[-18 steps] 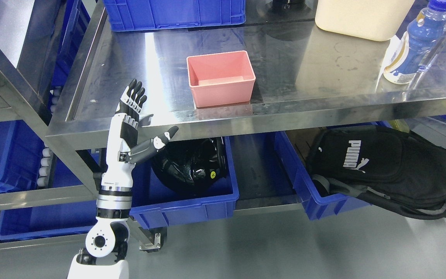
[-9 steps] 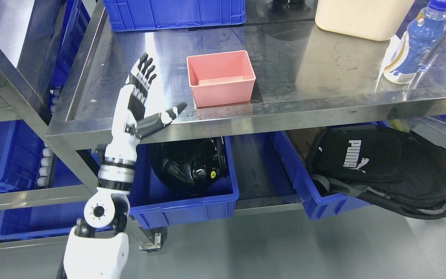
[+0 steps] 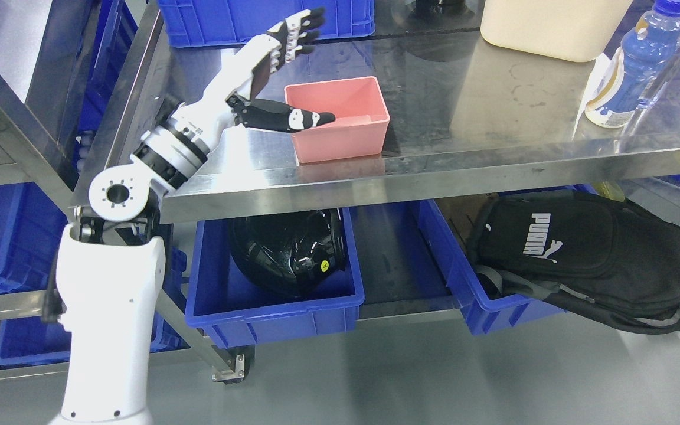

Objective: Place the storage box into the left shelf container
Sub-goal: 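Raise the left hand and reach toward the pink box on the shelf, then hook the left hand fingers over the pink box's near rim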

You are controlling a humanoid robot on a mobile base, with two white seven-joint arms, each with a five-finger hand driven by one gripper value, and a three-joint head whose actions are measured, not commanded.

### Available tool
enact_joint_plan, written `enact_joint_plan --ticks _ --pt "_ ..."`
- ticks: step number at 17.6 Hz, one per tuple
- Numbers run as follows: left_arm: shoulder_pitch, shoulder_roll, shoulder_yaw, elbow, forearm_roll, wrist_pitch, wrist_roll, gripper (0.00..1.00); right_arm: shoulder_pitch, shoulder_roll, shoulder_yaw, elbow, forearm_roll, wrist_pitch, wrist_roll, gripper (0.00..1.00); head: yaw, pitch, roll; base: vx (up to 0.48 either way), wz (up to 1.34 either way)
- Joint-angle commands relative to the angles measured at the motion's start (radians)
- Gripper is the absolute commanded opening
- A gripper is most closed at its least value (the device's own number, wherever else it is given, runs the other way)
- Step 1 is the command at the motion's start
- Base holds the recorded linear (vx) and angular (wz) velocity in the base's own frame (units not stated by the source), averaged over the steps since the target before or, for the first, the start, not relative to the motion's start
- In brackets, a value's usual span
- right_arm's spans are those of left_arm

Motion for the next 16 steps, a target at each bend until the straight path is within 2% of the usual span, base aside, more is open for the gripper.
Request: enact_joint_plan --ticks 1,4,10,16 --pt "-0.137 0.050 -0.122 0.154 -0.145 0.002 -0.120 0.98 0.000 -0.017 -0.005 -0.017 0.000 0.000 -0.001 1.00 0.0000 0.000 0.000 0.000 0.00" --pt "-0.162 0.073 -0.170 0.165 -0.167 0.013 -0.188 0.97 0.000 -0.017 -0.005 -0.017 0.000 0.000 -0.001 1.00 0.0000 0.000 0.000 0.000 0.00" --pt "-0.280 0.049 -0.220 0.287 -0.233 0.071 -0.292 0.94 -0.001 -0.017 -0.005 -0.017 0.000 0.000 -0.001 1.00 0.0000 0.000 0.000 0.000 0.00" --pt "-0.297 0.000 -0.292 0.410 -0.289 0.071 -0.297 0.94 0.000 -0.017 -0.005 -0.017 0.000 0.000 -0.001 1.00 0.0000 0.000 0.000 0.000 0.00"
